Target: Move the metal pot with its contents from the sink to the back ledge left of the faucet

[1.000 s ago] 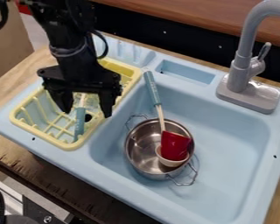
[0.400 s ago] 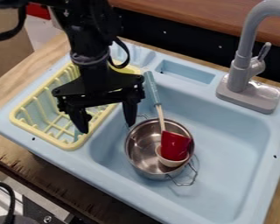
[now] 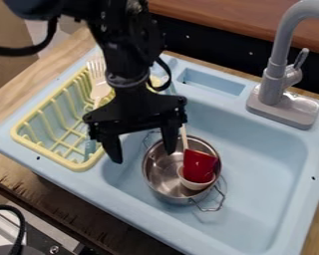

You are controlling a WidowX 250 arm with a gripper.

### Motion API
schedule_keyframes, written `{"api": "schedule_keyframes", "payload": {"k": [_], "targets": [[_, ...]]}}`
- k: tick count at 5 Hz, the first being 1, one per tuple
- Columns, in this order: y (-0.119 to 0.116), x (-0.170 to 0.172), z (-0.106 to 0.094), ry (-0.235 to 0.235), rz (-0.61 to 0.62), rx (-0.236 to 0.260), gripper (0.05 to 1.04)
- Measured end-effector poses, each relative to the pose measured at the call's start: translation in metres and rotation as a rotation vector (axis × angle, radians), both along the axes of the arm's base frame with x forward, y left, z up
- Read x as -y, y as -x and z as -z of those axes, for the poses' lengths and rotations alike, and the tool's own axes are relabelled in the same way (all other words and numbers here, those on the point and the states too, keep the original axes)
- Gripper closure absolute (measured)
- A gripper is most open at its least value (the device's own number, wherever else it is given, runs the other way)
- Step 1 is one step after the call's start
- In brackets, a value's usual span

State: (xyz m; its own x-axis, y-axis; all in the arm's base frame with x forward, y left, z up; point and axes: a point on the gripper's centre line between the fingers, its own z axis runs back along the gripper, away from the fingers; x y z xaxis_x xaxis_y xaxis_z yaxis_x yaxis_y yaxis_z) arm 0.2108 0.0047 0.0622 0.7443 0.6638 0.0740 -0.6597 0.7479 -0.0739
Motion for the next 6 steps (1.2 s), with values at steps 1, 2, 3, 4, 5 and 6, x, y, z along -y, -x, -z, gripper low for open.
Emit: {"api": "schedule_keyframes", "payload": {"k": [1, 2, 3, 4, 5, 6], "targets": [[0.000, 0.008, 0.012, 0.007, 0.000, 0.007, 0.085], [0.002, 0.013, 0.019, 0.026, -0.027, 0.005, 0.085], [0.001, 0.017, 0.024, 0.037, -0.091, -0.004, 0.085], [0.000, 0.018, 0.025, 0.040, -0.117, 0.004, 0.085], [0.003, 0.016, 0.032, -0.005, -0.126, 0.017, 0.085], [0.006, 0.009, 0.036, -0.018, -0.125, 0.028, 0.085]]}}
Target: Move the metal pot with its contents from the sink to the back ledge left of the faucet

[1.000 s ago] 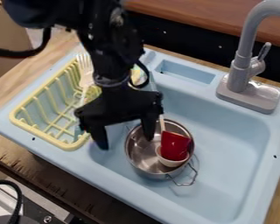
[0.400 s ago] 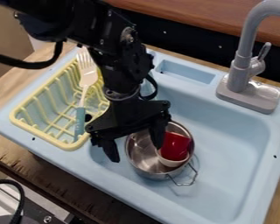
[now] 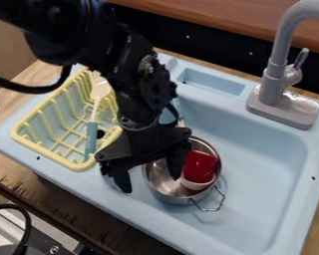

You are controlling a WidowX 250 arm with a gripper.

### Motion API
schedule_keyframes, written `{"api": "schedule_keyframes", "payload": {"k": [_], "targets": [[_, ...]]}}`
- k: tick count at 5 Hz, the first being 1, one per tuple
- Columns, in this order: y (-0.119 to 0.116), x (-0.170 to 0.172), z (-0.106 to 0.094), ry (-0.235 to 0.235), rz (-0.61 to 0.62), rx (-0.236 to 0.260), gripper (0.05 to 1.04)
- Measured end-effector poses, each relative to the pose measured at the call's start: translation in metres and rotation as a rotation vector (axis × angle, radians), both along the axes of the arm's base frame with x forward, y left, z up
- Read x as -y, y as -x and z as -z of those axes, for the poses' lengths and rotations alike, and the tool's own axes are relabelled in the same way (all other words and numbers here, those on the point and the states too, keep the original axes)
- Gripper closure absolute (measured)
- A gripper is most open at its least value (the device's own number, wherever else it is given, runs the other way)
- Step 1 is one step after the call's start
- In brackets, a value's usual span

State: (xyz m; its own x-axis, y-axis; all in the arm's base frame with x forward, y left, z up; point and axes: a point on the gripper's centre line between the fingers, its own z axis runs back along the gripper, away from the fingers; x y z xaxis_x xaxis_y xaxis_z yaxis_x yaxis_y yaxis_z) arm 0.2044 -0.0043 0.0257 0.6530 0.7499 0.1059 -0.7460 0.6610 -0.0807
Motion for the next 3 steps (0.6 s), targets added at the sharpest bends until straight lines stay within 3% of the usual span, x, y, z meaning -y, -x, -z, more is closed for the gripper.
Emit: {"api": "schedule_keyframes", "payload": {"k": [3], "targets": [[-0.006, -0.009, 0.020, -0.075, -0.026, 0.011, 0.085]]}}
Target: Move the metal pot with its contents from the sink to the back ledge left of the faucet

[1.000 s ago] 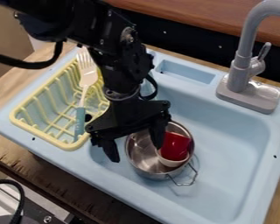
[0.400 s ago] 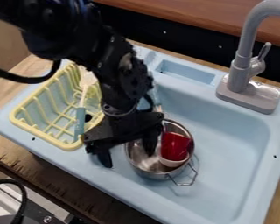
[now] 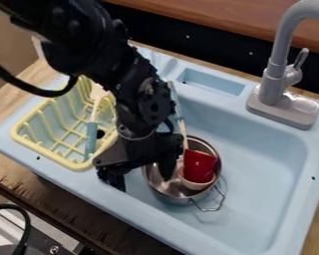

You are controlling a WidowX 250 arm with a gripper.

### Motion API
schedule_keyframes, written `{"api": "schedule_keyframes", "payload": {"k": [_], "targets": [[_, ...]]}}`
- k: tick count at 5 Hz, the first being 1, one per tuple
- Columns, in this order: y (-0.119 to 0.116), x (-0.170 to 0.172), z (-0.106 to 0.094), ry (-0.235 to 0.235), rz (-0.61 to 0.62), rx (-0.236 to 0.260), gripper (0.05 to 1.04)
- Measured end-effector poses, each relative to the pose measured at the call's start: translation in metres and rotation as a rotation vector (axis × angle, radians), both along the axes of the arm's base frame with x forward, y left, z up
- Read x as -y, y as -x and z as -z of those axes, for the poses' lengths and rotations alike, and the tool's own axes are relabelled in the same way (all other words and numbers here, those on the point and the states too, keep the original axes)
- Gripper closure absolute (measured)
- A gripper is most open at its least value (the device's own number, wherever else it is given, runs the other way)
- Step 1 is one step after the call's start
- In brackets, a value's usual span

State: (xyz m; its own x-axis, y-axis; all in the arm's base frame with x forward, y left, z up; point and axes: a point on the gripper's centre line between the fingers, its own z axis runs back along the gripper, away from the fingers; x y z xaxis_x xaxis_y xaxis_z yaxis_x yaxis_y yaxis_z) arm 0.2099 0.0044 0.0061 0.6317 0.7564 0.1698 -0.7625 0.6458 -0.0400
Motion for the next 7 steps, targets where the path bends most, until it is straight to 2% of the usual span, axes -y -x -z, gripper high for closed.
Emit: {"api": "schedule_keyframes", "payload": {"k": [1, 2, 3, 4, 5, 7], "targets": [[0.0003, -0.0012, 0.0030, -0.019, 0.020, 0.014, 0.114], [-0.0007, -0.0021, 0.0035, -0.001, -0.008, 0.010, 0.373], [-0.0020, -0.0004, 0.0106, 0.022, -0.014, -0.014, 0.670], [-0.0016, -0.0002, 0.0121, 0.037, -0.022, -0.025, 0.899], [-0.0036, -0.0020, 0.0120, 0.024, -0.022, -0.013, 1.008], [-0.0032, -0.0033, 0.0030, 0.046, -0.040, -0.033, 1.018]]}}
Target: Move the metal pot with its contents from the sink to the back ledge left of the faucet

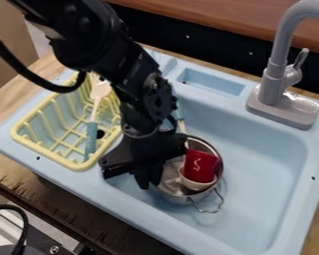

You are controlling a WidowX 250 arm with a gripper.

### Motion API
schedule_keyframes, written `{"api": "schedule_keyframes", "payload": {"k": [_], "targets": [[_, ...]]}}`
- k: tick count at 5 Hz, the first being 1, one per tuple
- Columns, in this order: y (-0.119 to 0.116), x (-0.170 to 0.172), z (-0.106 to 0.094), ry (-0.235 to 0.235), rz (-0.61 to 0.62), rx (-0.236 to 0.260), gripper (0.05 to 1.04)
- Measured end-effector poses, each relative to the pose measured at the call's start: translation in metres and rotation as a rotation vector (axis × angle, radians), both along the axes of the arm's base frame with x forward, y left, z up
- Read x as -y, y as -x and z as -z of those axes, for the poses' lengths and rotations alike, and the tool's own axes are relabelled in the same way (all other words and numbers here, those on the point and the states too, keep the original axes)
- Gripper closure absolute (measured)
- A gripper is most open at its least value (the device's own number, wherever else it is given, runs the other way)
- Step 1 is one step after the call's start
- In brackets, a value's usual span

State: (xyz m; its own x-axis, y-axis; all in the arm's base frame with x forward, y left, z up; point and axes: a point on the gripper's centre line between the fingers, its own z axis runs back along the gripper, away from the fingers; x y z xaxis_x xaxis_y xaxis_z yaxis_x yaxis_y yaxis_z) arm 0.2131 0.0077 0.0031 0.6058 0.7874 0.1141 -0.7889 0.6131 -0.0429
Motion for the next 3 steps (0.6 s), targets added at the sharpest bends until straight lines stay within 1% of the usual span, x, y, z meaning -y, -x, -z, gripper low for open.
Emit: {"api": "schedule_keyframes", "payload": {"k": [1, 2, 3], "targets": [[0.001, 0.000, -0.014, 0.005, 0.015, 0.019, 1.028], [-0.001, -0.001, -0.026, 0.017, 0.027, 0.057, 1.029], [-0.001, -0.001, -0.031, 0.023, 0.036, 0.070, 1.029]]}}
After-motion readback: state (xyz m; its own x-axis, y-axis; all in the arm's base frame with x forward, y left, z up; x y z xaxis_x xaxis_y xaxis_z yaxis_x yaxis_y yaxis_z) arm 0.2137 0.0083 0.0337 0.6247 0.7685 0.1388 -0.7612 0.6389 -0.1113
